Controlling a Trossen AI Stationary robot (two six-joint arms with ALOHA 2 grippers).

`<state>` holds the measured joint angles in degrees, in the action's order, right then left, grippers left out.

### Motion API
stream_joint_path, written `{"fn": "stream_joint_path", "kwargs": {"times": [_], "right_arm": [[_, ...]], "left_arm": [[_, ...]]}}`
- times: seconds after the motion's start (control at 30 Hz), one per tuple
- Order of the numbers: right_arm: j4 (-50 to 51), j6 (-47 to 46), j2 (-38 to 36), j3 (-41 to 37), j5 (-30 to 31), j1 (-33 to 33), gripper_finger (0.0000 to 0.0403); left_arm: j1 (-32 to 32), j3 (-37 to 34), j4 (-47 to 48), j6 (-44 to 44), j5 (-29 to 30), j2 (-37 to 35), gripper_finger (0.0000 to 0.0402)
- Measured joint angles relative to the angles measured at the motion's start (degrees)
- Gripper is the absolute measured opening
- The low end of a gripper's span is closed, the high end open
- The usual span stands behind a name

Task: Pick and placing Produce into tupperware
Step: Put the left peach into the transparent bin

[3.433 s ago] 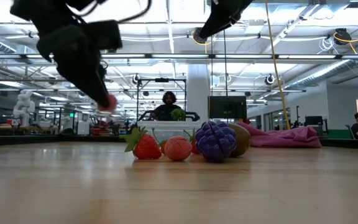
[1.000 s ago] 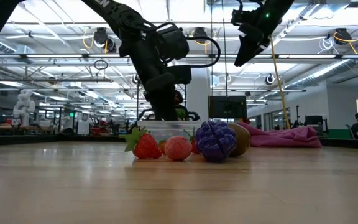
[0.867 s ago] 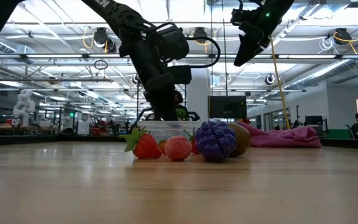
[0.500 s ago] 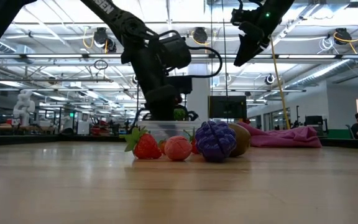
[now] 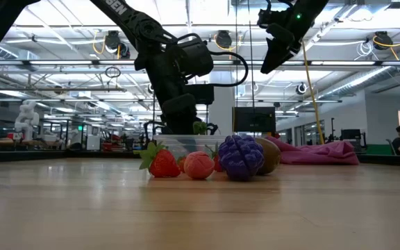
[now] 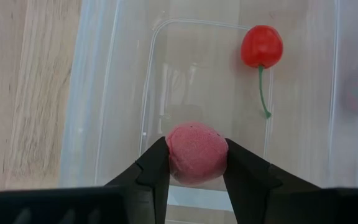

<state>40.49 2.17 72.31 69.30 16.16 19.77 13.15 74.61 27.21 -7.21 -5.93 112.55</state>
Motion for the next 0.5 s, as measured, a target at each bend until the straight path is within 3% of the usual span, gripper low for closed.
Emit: {"fn": "stream_joint_path", "kwargs": {"times": [0.5], "right_arm": [[0.0, 0.0, 0.0, 0.0, 0.0, 0.0, 0.0169]], "left_arm": [[0.0, 0.0, 0.0, 0.2, 0.0, -0.2, 0.0221]]}}
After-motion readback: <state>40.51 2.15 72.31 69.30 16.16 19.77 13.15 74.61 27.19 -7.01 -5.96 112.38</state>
